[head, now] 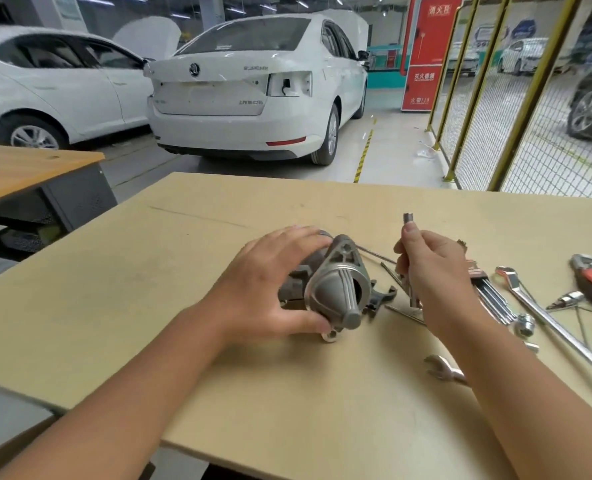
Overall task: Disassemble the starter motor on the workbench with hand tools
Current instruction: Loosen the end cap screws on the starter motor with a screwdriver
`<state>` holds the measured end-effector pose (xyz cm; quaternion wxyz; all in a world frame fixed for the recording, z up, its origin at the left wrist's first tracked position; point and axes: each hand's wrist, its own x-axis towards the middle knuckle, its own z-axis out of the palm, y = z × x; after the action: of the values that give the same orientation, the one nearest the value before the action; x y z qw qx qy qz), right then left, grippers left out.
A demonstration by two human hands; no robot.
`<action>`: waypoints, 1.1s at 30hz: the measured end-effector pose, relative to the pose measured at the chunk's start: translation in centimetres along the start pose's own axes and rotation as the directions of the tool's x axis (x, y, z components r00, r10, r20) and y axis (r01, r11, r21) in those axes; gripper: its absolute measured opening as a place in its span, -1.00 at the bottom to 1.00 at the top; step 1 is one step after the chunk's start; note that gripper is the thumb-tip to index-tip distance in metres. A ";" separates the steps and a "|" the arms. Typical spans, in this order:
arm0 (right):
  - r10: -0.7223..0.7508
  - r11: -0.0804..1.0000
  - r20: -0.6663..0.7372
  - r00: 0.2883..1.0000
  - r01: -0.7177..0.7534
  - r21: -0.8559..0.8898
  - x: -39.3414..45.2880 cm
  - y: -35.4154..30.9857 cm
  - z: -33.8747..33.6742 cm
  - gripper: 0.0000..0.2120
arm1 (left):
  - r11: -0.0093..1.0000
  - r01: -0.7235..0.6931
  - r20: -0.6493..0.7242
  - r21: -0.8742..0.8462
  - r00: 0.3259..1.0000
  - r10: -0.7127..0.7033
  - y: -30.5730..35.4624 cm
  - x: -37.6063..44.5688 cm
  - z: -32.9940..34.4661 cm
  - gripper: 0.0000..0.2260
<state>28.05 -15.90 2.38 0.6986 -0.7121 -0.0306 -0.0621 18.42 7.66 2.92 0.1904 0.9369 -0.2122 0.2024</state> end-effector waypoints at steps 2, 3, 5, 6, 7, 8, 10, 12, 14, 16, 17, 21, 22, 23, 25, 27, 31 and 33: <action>-0.020 0.999 -0.008 1.000 0.019 -0.027 0.2 0.4 -0.1 -0.59 | 0.992 -0.097 -0.028 -0.079 0.995 0.095 -0.7 1.9 0.6 -0.15; -0.023 1.000 -0.007 1.000 0.023 -0.008 0.3 0.5 -0.1 -0.60 | 0.987 -0.126 -0.046 -0.102 0.992 0.121 -1.1 2.4 0.9 -0.16; -0.026 0.999 0.000 1.000 0.026 0.045 0.7 0.7 -0.3 -0.60 | 0.978 -0.175 -0.051 -0.117 0.984 0.170 -2.3 3.0 1.2 -0.18; -0.031 0.999 0.004 1.000 0.031 0.043 0.8 0.7 -0.4 -0.61 | 0.972 -0.192 -0.030 -0.133 0.981 0.190 -3.1 3.3 1.2 -0.19; -0.045 0.999 0.015 0.999 0.044 0.004 0.9 0.7 -0.6 -0.61 | 0.967 -0.197 -0.005 -0.164 0.980 0.199 -3.8 3.7 1.1 -0.22; -0.069 0.995 0.039 0.997 0.071 -0.076 0.9 0.8 -0.7 -0.62 | 0.955 -0.180 0.009 -0.235 0.982 0.188 -4.5 4.0 0.9 -0.24; -0.127 0.937 0.142 0.982 0.166 -0.307 0.7 1.0 -0.8 -0.67 | 0.877 -0.050 -0.015 -0.477 0.999 0.049 -5.6 4.3 0.8 -0.27; -0.133 0.810 0.247 0.960 0.248 -0.531 0.1 1.1 -0.6 -0.78 | 0.813 0.084 -0.094 -0.576 0.981 -0.168 -6.1 4.2 1.2 -0.46; -0.061 0.658 0.312 0.948 0.273 -0.702 -0.5 0.9 -0.1 -0.80 | 0.871 0.222 -0.185 -0.439 0.926 -0.330 -6.6 4.2 1.8 -0.65; -0.024 0.509 0.331 0.943 0.297 -0.808 -0.8 0.7 0.2 -0.76 | 0.837 0.404 -0.139 -0.370 0.867 -0.479 -6.8 3.9 1.7 -0.57; -0.021 0.458 0.327 0.945 0.300 -0.837 -0.7 0.6 0.1 -0.79 | 0.770 0.491 -0.057 -0.408 0.828 -0.558 -6.7 3.8 1.5 -0.48; 0.026 0.323 0.274 0.961 0.252 -0.912 0.0 0.2 -1.1 -0.90 | 0.483 0.725 0.305 -0.491 0.662 -0.685 -5.5 3.4 1.6 -0.29; 0.013 0.315 0.263 0.965 0.246 -0.917 0.2 0.1 -1.5 -0.91 | 0.402 0.745 0.396 -0.532 0.639 -0.659 -5.1 3.4 1.7 -0.26; -0.014 0.323 0.249 0.968 0.241 -0.915 0.3 0.1 -1.8 -0.91 | 0.317 0.754 0.477 -0.575 0.624 -0.619 -4.6 3.5 1.7 -0.24; -0.093 0.411 0.208 0.974 0.228 -0.883 0.3 0.0 -2.1 -0.96 | 0.164 0.741 0.549 -0.651 0.610 -0.571 -3.9 3.5 1.6 -0.27; -0.156 0.544 0.165 0.974 0.224 -0.808 0.0 -0.1 -1.9 -0.92 | 0.052 0.686 0.530 -0.726 0.606 -0.593 -3.6 3.5 1.8 -0.41; -0.230 0.658 0.162 0.959 0.276 -0.701 -0.5 -0.3 -1.3 -0.78 | -0.030 0.584 0.463 -0.811 0.610 -0.643 -2.8 3.3 2.5 -0.52; -0.247 0.683 0.171 0.954 0.297 -0.668 -0.7 -0.3 -1.1 -0.64 | -0.017 0.541 0.417 -0.841 0.627 -0.658 -2.6 3.4 2.5 -0.52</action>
<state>27.26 -17.00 2.60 0.3668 -0.9086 -0.1342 -0.1477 23.17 7.60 1.62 0.7648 0.6270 0.1475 -0.0129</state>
